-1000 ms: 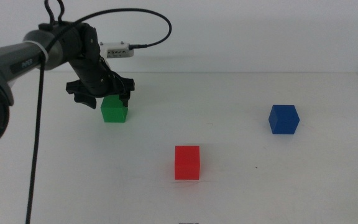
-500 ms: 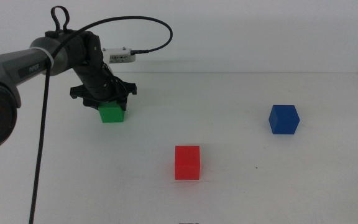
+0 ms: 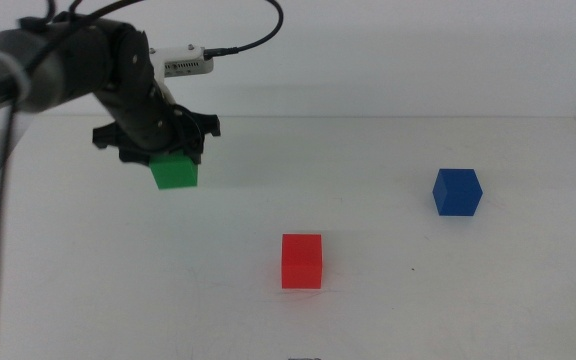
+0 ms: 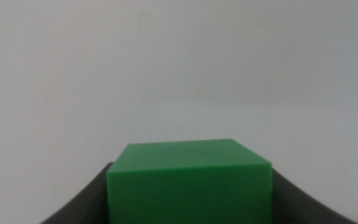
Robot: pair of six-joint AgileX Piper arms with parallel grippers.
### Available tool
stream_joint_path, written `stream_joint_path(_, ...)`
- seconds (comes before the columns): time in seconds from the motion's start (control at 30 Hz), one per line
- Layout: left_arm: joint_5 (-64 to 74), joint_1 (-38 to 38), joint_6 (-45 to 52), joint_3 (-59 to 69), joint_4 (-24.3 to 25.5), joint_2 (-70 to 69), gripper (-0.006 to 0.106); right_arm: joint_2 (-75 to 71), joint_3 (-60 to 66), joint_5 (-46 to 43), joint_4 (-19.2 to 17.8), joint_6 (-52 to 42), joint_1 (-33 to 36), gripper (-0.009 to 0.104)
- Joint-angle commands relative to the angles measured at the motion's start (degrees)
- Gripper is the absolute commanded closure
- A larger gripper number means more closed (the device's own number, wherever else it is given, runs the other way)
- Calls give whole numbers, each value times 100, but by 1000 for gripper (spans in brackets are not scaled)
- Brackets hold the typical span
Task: Stack red cubes first, then green, then blue cubes in a specific spot.
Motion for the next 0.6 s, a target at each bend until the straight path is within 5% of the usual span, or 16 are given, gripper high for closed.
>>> stream_joint_path(0.0,-467,-250,-612,478,228,-915,100,-77,-107,-432,-46,-76,-17,25)
stream_joint_path(0.37,55,-2155,-2798,720,1602,-1311,100,-77,-107,-432,-46,-76,-17,25)
stream_joint_path(0.57,57,-2619,-2921,211,1459,-805,100,-77,-107,-432,-46,-76,-17,25)
